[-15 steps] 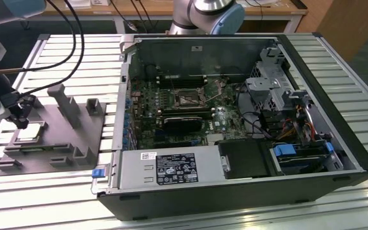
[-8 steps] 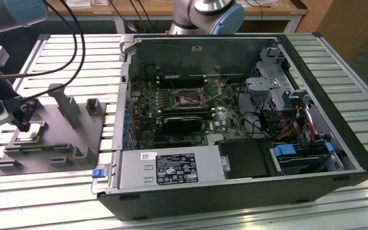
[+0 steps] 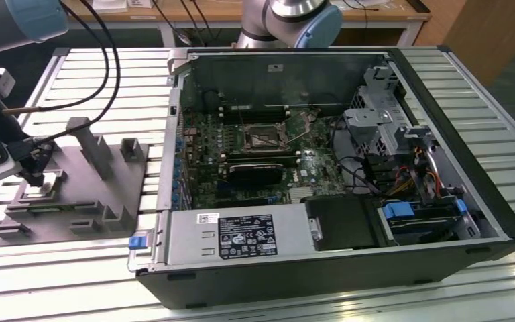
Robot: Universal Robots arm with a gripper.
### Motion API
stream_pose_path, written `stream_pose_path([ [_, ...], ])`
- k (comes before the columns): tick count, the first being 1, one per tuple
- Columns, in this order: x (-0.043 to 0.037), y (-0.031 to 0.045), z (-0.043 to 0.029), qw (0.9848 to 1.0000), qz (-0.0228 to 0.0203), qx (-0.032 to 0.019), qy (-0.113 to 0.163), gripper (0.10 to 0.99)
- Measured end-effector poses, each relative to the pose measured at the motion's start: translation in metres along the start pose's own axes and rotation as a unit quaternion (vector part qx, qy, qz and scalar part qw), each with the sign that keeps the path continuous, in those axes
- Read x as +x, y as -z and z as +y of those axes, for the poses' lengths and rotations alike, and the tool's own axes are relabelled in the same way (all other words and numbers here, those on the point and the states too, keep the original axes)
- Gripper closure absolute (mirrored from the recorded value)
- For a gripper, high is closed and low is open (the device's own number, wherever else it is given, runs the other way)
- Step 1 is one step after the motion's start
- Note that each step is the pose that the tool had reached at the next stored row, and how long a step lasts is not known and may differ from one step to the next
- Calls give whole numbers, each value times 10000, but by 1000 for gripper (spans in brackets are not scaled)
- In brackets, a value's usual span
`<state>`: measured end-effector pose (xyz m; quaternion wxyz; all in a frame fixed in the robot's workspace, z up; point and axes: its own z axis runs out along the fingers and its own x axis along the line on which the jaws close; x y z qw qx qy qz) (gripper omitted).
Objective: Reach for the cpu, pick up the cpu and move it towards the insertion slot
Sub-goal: 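Pick up the cpu and move it towards the insertion slot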
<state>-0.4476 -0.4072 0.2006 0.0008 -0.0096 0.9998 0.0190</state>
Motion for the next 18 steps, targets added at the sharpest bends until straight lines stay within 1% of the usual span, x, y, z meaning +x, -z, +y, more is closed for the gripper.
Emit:
stream_pose_path([
  [4, 0, -1, 0, 10000, -1, 0, 0, 973],
  [5, 0, -2, 0, 10000, -1, -1, 0, 855],
  [6, 0, -2, 0, 10000, -1, -1, 0, 855],
  [8, 0, -2, 0, 10000, -1, -1, 0, 733],
  [10, 0, -3, 0, 10000, -1, 0, 0, 733],
  [11, 0, -3, 0, 10000, -1, 0, 0, 620],
  [13, 0, -3, 0, 10000, -1, -1, 0, 620],
  [14, 0, -3, 0, 10000, -1, 0, 0, 502],
  [15, 0, -4, 0, 10000, -1, -1, 0, 502],
  [16, 0, -4, 0, 10000, -1, 0, 0, 439],
  [18, 1, -9, 0, 10000, -3, -1, -6, 439],
])
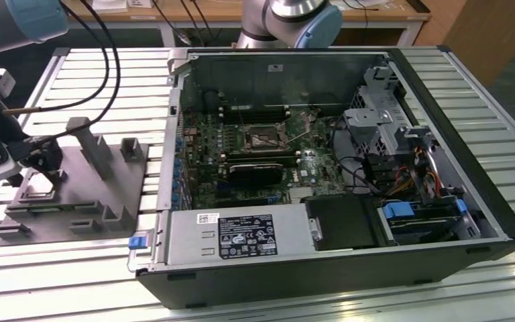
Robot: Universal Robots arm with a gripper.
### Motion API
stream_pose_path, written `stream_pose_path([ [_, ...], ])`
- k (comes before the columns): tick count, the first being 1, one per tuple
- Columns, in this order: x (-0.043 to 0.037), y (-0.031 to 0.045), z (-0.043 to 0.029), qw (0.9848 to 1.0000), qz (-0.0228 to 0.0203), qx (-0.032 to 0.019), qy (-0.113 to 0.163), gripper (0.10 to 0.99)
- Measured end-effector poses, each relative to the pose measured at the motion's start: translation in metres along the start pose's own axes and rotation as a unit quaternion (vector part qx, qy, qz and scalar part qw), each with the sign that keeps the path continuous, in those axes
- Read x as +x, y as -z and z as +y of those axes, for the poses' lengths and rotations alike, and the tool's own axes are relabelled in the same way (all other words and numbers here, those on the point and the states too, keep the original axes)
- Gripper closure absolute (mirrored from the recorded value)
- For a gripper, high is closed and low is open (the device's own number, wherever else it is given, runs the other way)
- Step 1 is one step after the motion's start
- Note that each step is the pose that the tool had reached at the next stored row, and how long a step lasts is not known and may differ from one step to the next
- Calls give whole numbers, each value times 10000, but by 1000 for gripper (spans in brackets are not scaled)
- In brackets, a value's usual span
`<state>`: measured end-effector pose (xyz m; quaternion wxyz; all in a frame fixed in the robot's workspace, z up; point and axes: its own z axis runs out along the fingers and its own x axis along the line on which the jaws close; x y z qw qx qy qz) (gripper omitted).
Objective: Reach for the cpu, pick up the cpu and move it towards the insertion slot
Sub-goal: 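Pick up the cpu and move it towards the insertion slot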
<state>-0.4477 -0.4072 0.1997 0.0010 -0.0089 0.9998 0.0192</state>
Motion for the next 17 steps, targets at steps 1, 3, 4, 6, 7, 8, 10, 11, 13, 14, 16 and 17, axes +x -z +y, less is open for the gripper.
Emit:
stream_pose_path([
  [1, 5, -5, 0, 10000, -1, 0, -16, 439],
  [3, 16, -22, 0, 10000, -5, 1, -36, 439],
  [4, 20, -32, 0, 10000, -6, 1, -38, 439],
  [6, 21, -57, -1, 10000, -6, 1, -38, 439],
  [7, 22, -71, -1, 10000, -7, 1, -38, 439],
  [8, 22, -85, -1, 10000, -7, 1, -39, 439],
  [10, 22, -104, -1, 10000, -6, 1, -39, 439],
  [11, 22, -110, 0, 10000, -7, 1, -39, 439],
  [13, 22, -116, 2, 10000, -6, 2, -39, 439],
  [14, 22, -122, 3, 10000, -7, 1, -38, 439],
  [16, 22, -132, 5, 10000, -7, 1, -39, 439],
  [17, 22, -136, 7, 10000, -6, 1, -39, 439],
])
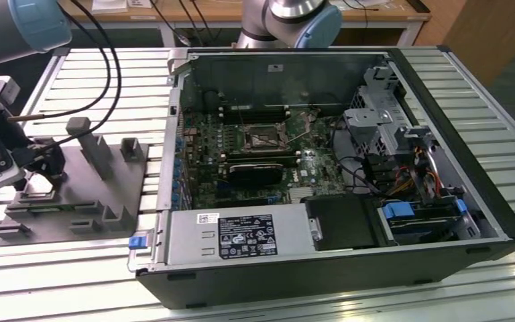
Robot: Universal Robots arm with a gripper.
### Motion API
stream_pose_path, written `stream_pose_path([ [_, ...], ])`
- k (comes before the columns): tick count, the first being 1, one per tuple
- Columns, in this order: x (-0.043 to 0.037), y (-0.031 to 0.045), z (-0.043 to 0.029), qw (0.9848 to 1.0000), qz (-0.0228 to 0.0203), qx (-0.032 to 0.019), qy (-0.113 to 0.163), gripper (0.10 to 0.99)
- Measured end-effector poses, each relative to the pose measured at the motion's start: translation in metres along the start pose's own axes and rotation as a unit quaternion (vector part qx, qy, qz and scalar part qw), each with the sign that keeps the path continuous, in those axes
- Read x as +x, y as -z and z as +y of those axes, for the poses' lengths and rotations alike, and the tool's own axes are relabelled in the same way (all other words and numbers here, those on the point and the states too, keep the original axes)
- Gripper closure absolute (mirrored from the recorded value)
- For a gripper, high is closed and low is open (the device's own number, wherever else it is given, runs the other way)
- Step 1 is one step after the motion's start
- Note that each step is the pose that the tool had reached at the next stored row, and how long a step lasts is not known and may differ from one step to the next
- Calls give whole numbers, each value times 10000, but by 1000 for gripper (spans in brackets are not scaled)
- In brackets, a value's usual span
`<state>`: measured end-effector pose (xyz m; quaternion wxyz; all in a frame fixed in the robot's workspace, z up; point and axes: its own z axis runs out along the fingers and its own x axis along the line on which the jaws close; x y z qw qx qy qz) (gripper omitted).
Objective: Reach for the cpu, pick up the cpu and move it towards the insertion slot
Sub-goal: 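Pick up the cpu and move it towards the insertion slot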
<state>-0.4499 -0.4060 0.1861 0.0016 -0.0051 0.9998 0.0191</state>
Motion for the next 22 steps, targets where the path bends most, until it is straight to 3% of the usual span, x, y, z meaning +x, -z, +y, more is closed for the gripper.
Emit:
stream_pose_path([
  [16, -1, -25, 17, 10000, 0, 0, 0, 439],
  [22, 0, -26, 17, 10000, 0, 0, 0, 545],
])
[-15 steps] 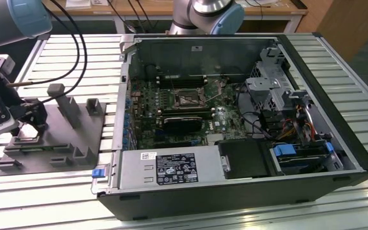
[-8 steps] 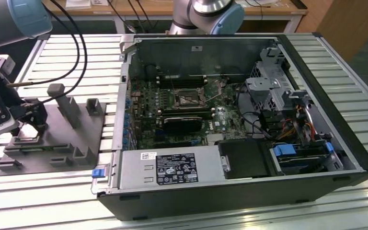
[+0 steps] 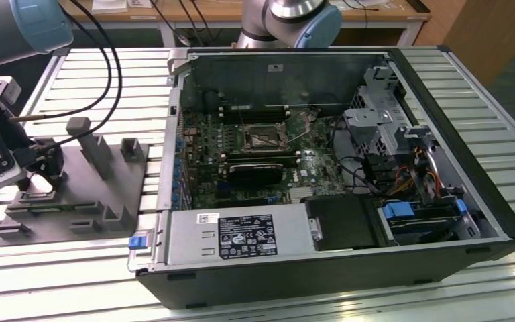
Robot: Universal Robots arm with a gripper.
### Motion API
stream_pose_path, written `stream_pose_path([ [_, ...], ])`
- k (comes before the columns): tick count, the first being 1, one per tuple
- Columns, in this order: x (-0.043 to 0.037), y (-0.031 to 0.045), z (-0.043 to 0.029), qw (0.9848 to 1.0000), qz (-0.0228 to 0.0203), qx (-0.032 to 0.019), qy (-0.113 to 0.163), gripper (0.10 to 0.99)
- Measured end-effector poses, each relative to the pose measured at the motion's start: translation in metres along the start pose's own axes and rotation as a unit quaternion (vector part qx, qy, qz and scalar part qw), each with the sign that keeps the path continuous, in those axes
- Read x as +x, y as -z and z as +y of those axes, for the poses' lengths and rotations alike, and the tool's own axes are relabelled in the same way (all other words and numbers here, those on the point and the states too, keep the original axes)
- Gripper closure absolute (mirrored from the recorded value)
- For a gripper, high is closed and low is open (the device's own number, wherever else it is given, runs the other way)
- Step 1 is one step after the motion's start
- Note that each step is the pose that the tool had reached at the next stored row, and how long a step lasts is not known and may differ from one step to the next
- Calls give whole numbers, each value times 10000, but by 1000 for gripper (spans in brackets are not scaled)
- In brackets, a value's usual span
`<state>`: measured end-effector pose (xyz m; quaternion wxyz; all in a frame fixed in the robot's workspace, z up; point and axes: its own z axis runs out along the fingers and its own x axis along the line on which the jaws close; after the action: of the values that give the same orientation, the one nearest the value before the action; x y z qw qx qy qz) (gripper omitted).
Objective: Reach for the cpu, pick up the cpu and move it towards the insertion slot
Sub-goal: 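Pick up the cpu and move it towards the insertion slot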
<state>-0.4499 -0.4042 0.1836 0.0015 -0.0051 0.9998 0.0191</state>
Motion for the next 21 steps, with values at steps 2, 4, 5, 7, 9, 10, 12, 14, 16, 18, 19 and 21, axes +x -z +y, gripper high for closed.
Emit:
stream_pose_path([
  [2, 0, -1, 0, 10000, 0, 0, 0, 545],
  [4, 0, 0, 0, 10000, 0, 0, 0, 545],
  [5, 0, 1, 0, 10000, -1, -1, 0, 545],
  [7, -1, 25, 1, 10000, -2, -1, 0, 545],
  [9, 0, 68, 3, 10000, -1, 0, 0, 545],
  [10, 0, 91, 4, 10000, -1, 0, 0, 545],
  [12, 0, 141, 5, 10000, 0, 0, 0, 545],
  [14, -1, 193, 8, 10000, -1, 0, 0, 545],
  [16, -1, 246, 10, 10000, 0, 0, 0, 545],
  [18, -1, 304, 12, 10000, -1, 0, 0, 545],
  [19, -1, 332, 13, 10000, -1, 0, 0, 545],
  [21, -1, 388, 15, 10000, 0, 0, 0, 545],
])
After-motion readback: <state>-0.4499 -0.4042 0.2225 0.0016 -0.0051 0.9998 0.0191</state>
